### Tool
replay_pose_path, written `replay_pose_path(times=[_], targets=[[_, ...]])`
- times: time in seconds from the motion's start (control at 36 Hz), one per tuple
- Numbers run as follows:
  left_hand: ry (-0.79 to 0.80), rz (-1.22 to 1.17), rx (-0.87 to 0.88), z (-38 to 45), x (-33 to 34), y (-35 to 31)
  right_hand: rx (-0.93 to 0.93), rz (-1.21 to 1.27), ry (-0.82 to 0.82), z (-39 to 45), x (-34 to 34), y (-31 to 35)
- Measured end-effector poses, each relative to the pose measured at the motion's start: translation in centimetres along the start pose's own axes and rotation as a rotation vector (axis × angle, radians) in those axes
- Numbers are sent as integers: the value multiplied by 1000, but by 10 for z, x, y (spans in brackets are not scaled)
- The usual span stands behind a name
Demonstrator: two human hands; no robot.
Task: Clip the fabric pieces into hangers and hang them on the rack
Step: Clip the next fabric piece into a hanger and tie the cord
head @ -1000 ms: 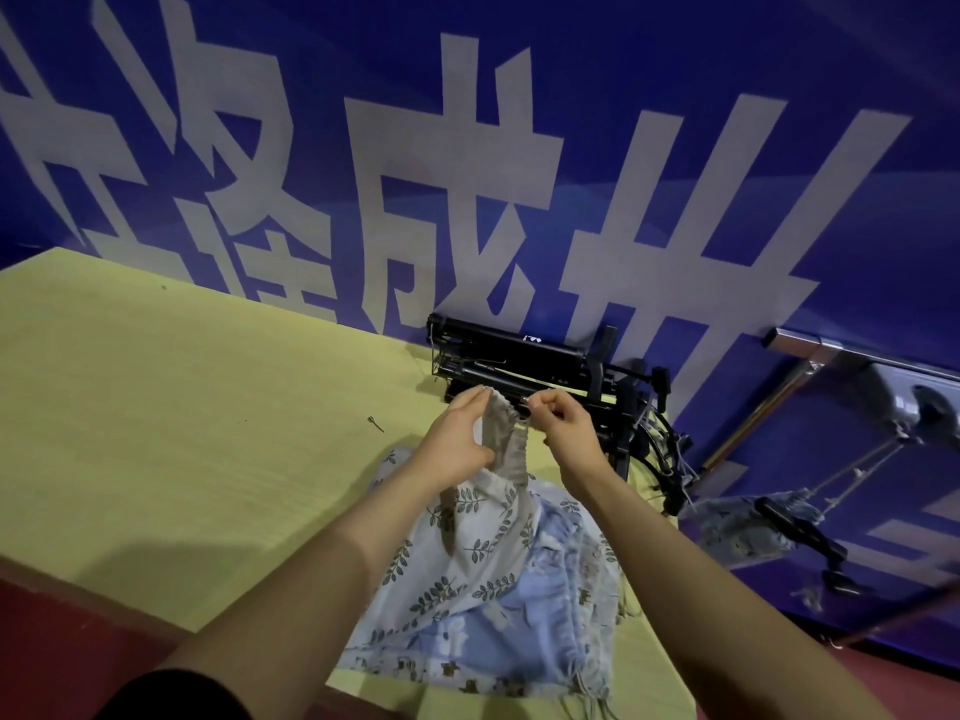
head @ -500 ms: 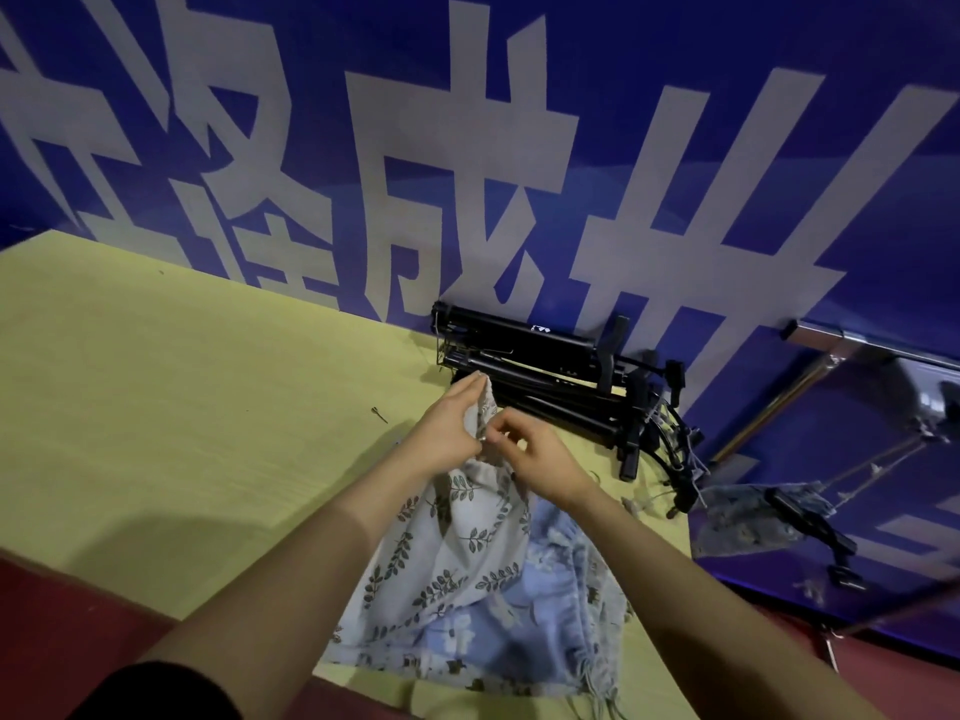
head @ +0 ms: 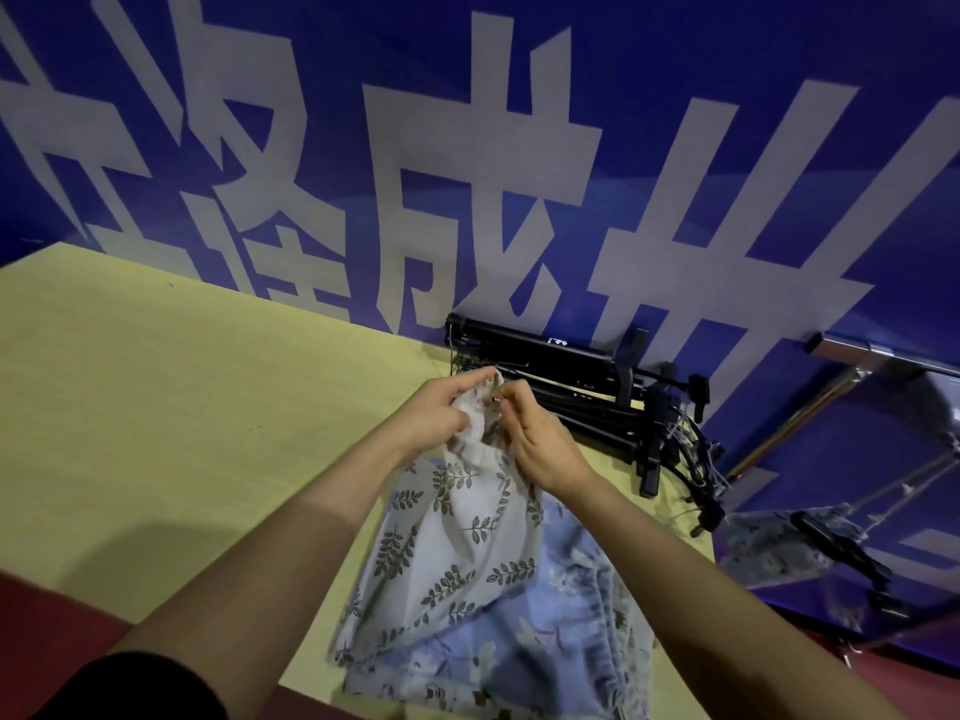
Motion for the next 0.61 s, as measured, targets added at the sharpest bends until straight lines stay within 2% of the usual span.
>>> replay_pose_path(times=[0.08,0.17,0.22,0.31,0.39,0.47,0.61], targets=[[-2,151,19,2,-10,-1,-70,-211,-51,8,-3,2],[16,320,73,4,-16,-8,-156,-525,-83,20,-2,-6],[42,420,90,5,-19,-9,-202,-632,-77,23,-1,-13],[134,631,172,4,-20,-9,-264,-667,-58,25,-1,-18],[194,690,238,6,-22,-5,-276,-680,-61,29,-3,-19],[266,731,196,10,-20,2,-257,-678,-54,33,-2,-21],[410,967,76,14,-14,7,-227,-689,-25,36,1,-22]])
Point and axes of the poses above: each hand's wrist, its own z-axis towards the middle knuckle, its own x-axis out of the palm, y = z × x, the point moved 4 cm from there along z, towards the middle knuckle, and after that the axes turned 11 degrees about x, right-handed, at the moved point
